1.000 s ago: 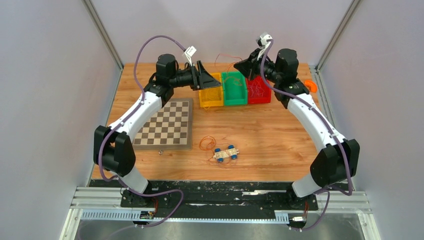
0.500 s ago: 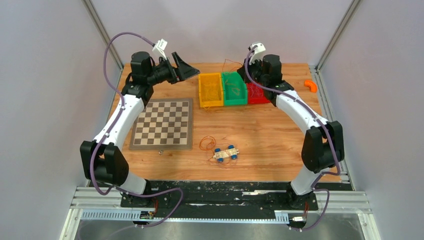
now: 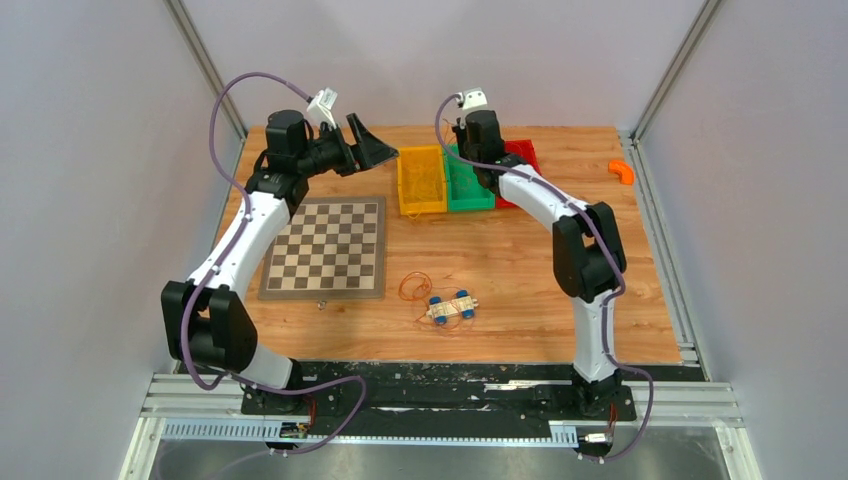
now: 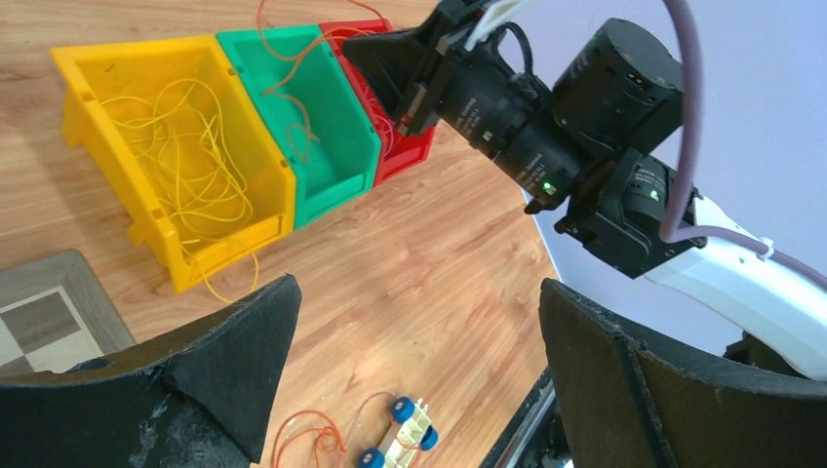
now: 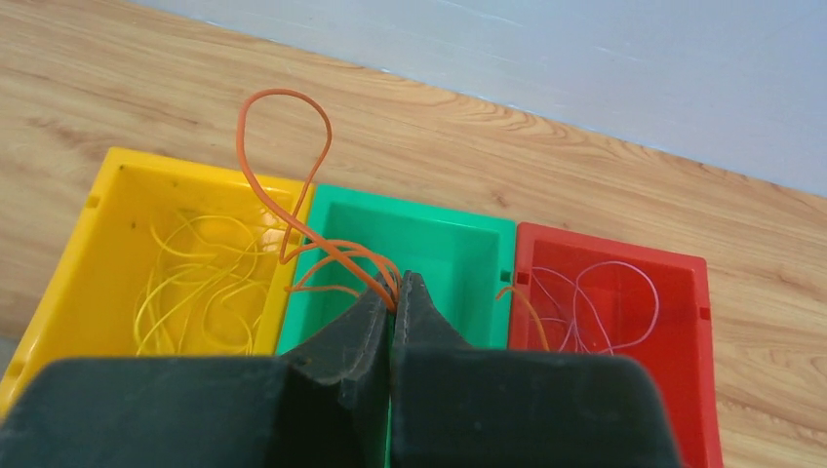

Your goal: Untangle the cables

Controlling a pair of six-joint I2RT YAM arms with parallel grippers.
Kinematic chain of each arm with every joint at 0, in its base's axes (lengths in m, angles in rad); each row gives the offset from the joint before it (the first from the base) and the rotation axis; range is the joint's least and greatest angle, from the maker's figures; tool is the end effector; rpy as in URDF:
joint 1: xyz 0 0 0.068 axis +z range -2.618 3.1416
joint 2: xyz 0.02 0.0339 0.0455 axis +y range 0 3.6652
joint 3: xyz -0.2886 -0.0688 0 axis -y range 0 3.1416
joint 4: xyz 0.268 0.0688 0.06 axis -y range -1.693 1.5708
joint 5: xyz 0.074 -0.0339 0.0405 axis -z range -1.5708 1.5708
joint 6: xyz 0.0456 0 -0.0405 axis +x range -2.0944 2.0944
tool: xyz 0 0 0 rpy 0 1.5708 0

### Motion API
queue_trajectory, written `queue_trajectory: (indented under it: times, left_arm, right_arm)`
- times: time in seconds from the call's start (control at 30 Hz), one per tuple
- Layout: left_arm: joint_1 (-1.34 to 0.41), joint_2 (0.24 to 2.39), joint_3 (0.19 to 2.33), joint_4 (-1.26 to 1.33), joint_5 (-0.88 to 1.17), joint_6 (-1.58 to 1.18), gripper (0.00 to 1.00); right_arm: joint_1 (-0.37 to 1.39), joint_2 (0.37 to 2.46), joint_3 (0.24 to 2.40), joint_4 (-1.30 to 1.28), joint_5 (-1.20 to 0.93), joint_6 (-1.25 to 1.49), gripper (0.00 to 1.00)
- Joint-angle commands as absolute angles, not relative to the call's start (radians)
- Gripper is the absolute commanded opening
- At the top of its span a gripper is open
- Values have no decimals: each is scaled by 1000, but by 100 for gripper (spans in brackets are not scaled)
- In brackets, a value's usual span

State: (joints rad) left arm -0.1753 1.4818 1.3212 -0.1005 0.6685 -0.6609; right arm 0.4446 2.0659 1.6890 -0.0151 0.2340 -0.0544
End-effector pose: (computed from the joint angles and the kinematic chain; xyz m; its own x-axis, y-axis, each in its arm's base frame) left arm 0.3639 -0.0932 0.3890 -0.6466 -0.3747 -0.6645 0.4175 0.5552 -0.7193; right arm 0.4900 0.2217 0.2794 -0.3322 -0.2168 -0.9180 -0.2433 0.9600 -0.1387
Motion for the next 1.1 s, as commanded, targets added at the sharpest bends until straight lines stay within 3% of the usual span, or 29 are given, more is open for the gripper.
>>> queue_trajectory:
  times: [0.0, 0.23, 0.47, 0.73, 1.07]
  left_arm:
    - [-163, 1494, 1361, -104, 649, -627, 100]
    - [-151, 1506, 1361, -111, 656, -628, 100]
    - [-136, 1514, 1356, -114, 675, -636, 100]
    - [-130, 1540, 1364, -92, 689, -664, 100]
    - [-130, 1543, 1363, -93, 687, -658, 100]
  right_arm:
    - [455, 2149, 1816, -81, 324, -10, 0]
    - [434, 2199, 1852, -115, 199, 186, 0]
    - [343, 2197, 1753, -120, 67, 338, 0]
    - [332, 2200, 1673, -125, 26, 326, 0]
    - [369, 2271, 1764, -181, 121, 238, 1]
